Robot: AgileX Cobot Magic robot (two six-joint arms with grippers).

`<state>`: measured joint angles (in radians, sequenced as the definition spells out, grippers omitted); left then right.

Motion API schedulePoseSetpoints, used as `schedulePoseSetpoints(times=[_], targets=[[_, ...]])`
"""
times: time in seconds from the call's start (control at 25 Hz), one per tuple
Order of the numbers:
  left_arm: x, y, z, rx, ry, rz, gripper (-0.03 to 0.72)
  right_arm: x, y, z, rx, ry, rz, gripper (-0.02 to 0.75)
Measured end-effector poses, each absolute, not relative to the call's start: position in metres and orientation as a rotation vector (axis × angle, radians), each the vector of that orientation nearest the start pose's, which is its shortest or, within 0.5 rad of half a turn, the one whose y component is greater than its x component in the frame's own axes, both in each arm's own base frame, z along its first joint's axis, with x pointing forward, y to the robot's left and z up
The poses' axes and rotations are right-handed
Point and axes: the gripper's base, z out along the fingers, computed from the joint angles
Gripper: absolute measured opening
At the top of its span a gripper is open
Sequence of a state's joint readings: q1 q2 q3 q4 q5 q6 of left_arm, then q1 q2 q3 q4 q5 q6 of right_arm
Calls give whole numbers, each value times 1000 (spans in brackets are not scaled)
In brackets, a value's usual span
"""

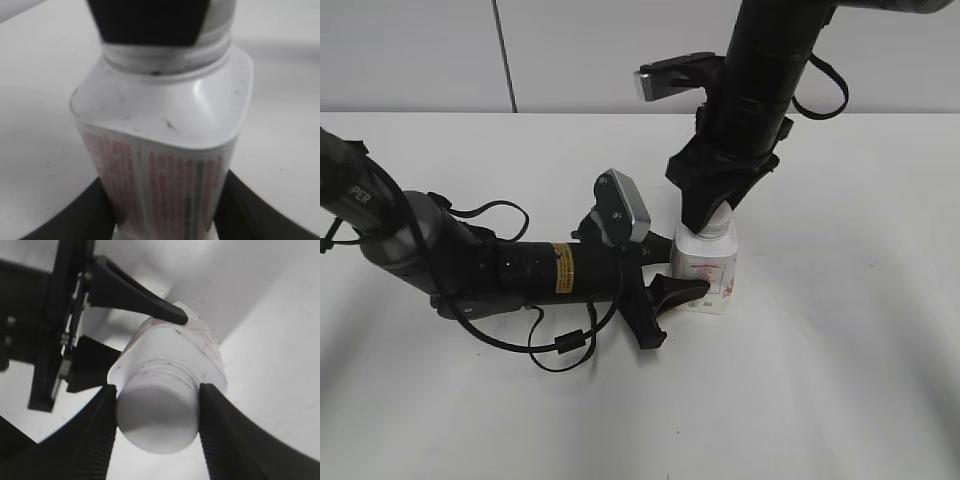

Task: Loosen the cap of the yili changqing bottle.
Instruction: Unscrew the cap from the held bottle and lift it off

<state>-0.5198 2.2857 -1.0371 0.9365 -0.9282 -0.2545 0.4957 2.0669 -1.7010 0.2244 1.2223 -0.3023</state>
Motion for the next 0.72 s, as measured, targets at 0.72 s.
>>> schedulePoseSetpoints(times=[0.72], targets=[[314,-247,57,1288,1561,-774,353,362,217,221,-2248,1949,249,393]])
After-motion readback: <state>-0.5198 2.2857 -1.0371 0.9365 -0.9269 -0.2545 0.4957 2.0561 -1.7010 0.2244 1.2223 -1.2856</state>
